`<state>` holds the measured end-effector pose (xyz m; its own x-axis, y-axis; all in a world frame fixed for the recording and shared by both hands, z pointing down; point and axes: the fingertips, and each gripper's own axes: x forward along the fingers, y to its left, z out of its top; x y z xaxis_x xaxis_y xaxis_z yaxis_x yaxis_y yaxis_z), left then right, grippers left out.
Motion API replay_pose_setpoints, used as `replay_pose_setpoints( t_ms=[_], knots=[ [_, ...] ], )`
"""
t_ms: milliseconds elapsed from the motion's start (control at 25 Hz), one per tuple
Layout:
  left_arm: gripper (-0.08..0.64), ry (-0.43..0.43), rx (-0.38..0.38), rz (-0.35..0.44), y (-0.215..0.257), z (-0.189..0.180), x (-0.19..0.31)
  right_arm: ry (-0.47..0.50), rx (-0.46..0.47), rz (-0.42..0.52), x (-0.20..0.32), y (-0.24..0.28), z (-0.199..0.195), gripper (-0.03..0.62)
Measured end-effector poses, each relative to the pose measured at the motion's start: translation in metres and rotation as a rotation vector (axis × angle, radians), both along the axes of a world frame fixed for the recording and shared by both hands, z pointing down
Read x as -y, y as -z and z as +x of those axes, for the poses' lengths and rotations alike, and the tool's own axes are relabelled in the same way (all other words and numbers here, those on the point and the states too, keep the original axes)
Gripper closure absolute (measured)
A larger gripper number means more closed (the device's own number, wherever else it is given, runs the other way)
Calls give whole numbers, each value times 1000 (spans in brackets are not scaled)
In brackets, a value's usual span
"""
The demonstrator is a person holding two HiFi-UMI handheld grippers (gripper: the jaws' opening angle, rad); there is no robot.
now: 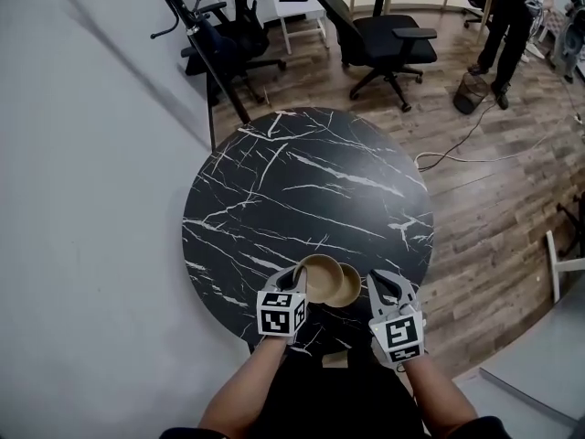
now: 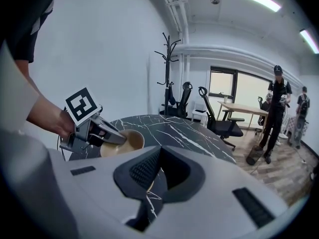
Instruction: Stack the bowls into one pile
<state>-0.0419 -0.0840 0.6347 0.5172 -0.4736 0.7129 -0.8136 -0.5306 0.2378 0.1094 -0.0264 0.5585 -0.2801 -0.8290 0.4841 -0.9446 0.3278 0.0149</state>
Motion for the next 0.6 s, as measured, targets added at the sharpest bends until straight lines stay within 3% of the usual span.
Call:
replay_pose_setpoints(
  t_ms=[600],
  knots=[
    [534,-55,57,-20,-21,35,-22,-3,-5,-11,-17,-2,29,583]
  ],
)
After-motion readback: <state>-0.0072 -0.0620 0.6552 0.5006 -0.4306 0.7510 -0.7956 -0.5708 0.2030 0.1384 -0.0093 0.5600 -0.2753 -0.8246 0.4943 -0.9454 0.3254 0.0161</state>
